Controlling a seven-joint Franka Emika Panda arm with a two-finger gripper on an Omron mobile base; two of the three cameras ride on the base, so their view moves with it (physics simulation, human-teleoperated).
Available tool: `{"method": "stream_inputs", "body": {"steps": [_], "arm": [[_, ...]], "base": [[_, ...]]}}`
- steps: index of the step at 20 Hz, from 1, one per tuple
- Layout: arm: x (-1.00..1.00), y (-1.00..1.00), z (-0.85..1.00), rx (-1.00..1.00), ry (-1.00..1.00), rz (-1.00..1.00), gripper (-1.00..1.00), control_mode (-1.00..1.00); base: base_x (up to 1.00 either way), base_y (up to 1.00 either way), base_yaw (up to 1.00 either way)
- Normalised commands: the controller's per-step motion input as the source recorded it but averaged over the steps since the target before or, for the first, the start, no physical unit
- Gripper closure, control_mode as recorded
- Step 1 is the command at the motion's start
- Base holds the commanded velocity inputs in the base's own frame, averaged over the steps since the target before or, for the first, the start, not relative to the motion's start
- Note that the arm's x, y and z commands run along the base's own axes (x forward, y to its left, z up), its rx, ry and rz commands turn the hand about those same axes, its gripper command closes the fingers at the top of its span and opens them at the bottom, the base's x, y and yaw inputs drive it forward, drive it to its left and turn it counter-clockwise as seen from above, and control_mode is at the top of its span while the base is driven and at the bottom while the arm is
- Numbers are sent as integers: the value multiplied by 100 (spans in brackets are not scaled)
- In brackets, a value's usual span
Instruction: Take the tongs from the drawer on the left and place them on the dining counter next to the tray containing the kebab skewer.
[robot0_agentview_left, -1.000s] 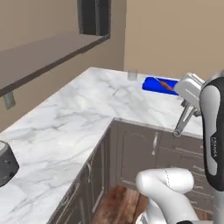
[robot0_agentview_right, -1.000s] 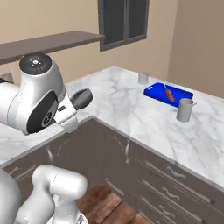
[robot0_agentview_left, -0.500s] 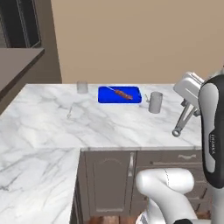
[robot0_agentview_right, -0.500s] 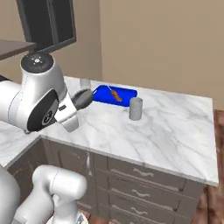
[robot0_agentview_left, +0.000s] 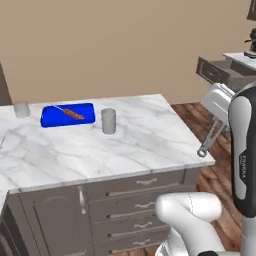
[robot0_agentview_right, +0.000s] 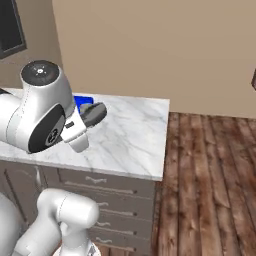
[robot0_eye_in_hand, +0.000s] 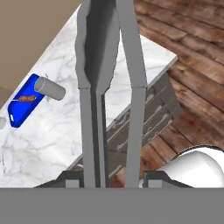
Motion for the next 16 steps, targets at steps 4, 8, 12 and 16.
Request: {"method": "stream_inputs", "body": {"steps": [4,8,12,16], "arm": [[0,0,0,0,0,0,100,100],[0,0,0,0,0,0,100,100],[0,0,0,0,0,0,100,100],[0,0,0,0,0,0,100,100]], "base": [[24,-100,-34],[50,-100,-35],[94,-100,-31],[100,-100,-25]]}}
